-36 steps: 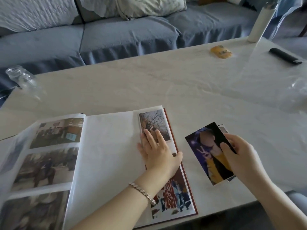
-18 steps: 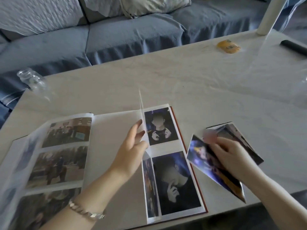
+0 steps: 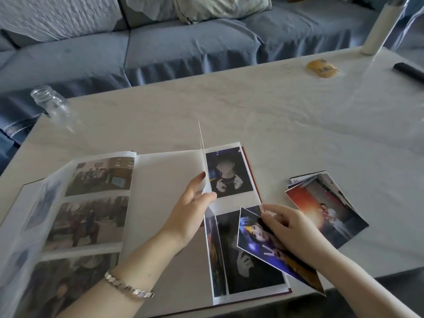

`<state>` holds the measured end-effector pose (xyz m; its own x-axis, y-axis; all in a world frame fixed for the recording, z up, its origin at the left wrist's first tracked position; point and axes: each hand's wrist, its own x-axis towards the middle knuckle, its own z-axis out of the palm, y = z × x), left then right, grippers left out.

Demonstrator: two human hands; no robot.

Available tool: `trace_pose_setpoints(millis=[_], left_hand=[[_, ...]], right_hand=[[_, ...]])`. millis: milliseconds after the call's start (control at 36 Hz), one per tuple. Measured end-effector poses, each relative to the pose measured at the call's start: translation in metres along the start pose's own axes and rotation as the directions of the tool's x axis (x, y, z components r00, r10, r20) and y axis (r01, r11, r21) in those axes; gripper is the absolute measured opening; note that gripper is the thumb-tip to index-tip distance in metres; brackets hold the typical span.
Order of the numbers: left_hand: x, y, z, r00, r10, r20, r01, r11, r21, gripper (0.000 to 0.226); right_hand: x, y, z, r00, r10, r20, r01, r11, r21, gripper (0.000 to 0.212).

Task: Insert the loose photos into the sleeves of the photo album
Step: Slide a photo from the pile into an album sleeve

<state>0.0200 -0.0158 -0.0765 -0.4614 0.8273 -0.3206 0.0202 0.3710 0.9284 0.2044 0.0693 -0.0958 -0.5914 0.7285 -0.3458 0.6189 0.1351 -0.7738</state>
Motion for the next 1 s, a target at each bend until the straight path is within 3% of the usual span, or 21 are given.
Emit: trace_pose_setpoints(millis=[139, 250, 417, 528, 583, 667, 750, 833, 1000], left_hand=[[0.001, 0.004, -0.003, 0.994, -0.112, 0.02, 0.112, 0.993, -0.039, 0.064], [0.0, 0.013, -0.003, 0.992, -0.122, -0.01, 0.122, 0.991, -0.051, 0.035], [-0.003, 0.012, -0.013, 0.994, -0.107, -0.033, 0.104, 0.99, -0.095, 0.047], [-0.007, 0.01, -0.017, 0.994, -0.105, 0.032, 0.109, 0.977, -0.184, 0.016], [-0.008, 0.011, -0.017, 0.995, -0.101, 0.026, 0.104, 0.976, -0.19, 0.012], [-0.009, 0.01, -0.02, 0.998, -0.048, -0.041, 0.042, 0.992, -0.117, 0.009], [-0.006, 0.009, -0.029, 0.99, 0.068, -0.123, -0.052, 0.99, 0.134, 0.009], [-0.005, 0.004, -0.04, 0.985, 0.088, -0.146, -0.032, 0.937, 0.349, 0.015], [-0.008, -0.011, -0.056, 0.98, 0.039, -0.193, 0.038, 0.926, 0.376, 0.048]], right_hand=[[-0.014, -0.023, -0.006, 0.99, -0.123, 0.071, 0.102, 0.962, 0.252, 0.019], [-0.014, -0.041, 0.007, 0.959, -0.244, 0.143, 0.224, 0.964, 0.144, 0.027], [-0.005, -0.048, 0.019, 0.944, -0.295, 0.152, 0.282, 0.954, 0.102, 0.027], [-0.003, -0.048, 0.023, 0.946, -0.285, 0.157, 0.274, 0.958, 0.091, 0.022], [-0.003, -0.046, 0.022, 0.95, -0.274, 0.153, 0.262, 0.961, 0.094, 0.021], [-0.004, -0.044, 0.02, 0.96, -0.251, 0.121, 0.241, 0.966, 0.092, 0.02], [-0.002, -0.037, 0.017, 0.972, -0.233, 0.028, 0.233, 0.972, 0.011, 0.022], [0.003, -0.029, 0.007, 0.974, -0.197, -0.109, 0.187, 0.978, -0.09, 0.03], [0.016, -0.015, -0.016, 0.948, -0.054, -0.313, 0.039, 0.998, -0.055, 0.036]])
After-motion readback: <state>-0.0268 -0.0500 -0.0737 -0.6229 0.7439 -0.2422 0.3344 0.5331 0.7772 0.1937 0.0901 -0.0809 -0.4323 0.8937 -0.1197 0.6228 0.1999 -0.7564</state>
